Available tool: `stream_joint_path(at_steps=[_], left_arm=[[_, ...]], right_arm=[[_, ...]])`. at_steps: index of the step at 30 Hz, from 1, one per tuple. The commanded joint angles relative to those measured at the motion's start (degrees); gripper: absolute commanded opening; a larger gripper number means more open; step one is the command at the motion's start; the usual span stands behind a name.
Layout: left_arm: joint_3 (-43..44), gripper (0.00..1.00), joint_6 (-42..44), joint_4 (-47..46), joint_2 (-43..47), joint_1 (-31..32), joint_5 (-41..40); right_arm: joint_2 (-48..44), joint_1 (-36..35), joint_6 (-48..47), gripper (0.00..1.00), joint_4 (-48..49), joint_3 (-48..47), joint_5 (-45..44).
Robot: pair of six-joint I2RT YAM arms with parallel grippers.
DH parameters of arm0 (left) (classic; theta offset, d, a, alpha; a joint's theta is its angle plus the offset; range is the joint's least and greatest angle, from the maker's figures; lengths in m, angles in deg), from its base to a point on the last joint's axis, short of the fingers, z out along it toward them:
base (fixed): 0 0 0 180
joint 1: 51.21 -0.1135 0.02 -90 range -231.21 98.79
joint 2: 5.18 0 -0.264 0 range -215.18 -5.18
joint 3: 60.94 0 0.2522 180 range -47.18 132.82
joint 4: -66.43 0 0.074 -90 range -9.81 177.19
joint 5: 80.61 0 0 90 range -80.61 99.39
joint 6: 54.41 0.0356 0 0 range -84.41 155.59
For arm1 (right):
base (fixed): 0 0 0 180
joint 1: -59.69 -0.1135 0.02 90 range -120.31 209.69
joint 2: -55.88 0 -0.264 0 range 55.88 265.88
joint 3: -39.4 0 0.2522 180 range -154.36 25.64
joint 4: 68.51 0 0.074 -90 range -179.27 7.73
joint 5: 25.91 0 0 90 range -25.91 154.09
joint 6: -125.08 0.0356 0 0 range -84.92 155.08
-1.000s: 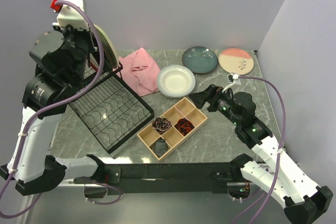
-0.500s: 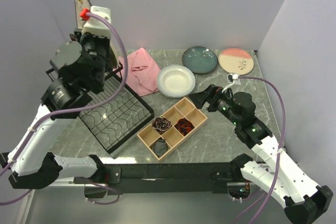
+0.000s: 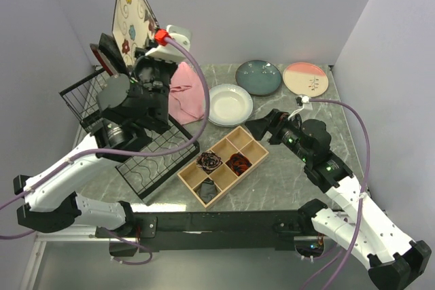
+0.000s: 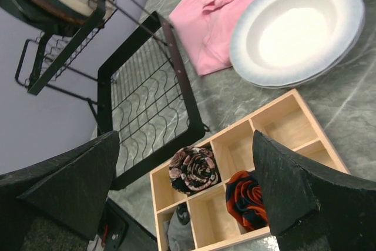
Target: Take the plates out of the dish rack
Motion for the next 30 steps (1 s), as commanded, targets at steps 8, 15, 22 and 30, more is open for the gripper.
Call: stream_joint_path(at_steps=[8,15,22,30], left_arm=[[-3.1,0.01,6.3,-8.9,-2.3,5.5,4.7],[-11.2,0.01,4.2,-9.6,-1.7,9.4,7.3],[-21.2,0.01,3.5,-13.1,-2.7,13.2,6.5],[-30.0,0.01,2.4,-17.4,-3.6,15.1,6.9]], right_arm=[[-0.9,0.9,1.5,1.00,-4.6,-6.7,-8.9],[6.6,20.3,3.2,1.00,-6.5,-13.4,11.7],[12.1,23.5,2.2,1.00,-10.4,-24.1,18.3],[12.1,24.3,2.1,1.00,-9.8,-26.0,22.5]])
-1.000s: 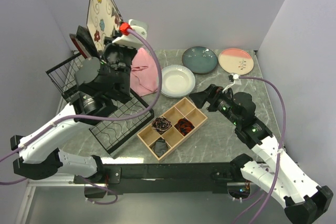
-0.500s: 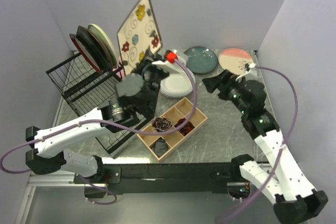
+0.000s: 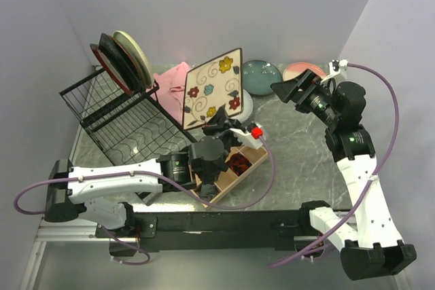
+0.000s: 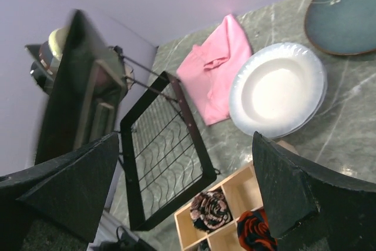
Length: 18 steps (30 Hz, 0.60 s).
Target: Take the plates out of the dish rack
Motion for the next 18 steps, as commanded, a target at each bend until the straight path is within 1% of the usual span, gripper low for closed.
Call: stream_joint_path(at_steps=[1,5,11,13,18], left_arm=[[-0.5,0.01,1.5,-11.7,0.4,0.6,0.6],[-3.2,0.01,2.8,-15.2,-1.8,1.1,-0.5],[-4.8,0.01,3.3,-17.3,-7.0,1.3,-1.4],[-5.2,0.01,4.3,-18.3,-8.6,1.4,-1.6],[-6.6,0.01,6.5,-22.1,-10.5,1.5,-1.3]], right_arm=[[1.4,0.3,-0.2,1.00,0.8,-2.6,6.5],[2.3,0.4,1.1,1.00,5.3,0.5,10.5],[3.6,0.2,1.1,1.00,8.5,2.7,15.4],[3.9,0.2,0.3,1.00,8.6,3.5,16.0],[6.0,-1.2,-4.1,1.00,4.4,3.1,15.0]])
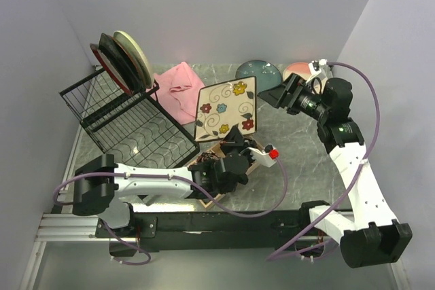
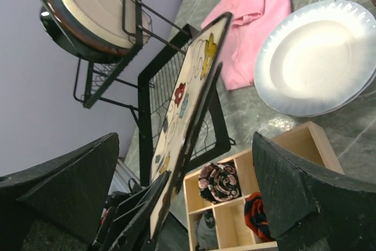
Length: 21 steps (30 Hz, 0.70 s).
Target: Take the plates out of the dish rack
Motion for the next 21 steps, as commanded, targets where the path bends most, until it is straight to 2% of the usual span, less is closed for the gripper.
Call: stream_joint_path(at_steps=[1,7,13,21], left_arm=[[1.1,0.01,6.4,-12.7,1.1,0.5,-1.2],[-0.9,0.01,8.6,-16.8,-1.0,0.6,-1.7],[-2.3,0.01,10.1,-18.8,-1.7,0.9,-1.7],[-4.1,0.01,11.1,-21.9,-1.9,2.2,-1.8]], right_arm=[[2.0,-1.1,-3.5,1.00,-0.4,0.4,1.2],[3.8,-2.9,-5.8,0.98,-1.8,1.8,0.0],[5.8,-4.0,-6.2,0.89,-0.6,3.2,-0.1],[7.6,-4.7,-4.8,0.84,2.8,2.6,-0.8]])
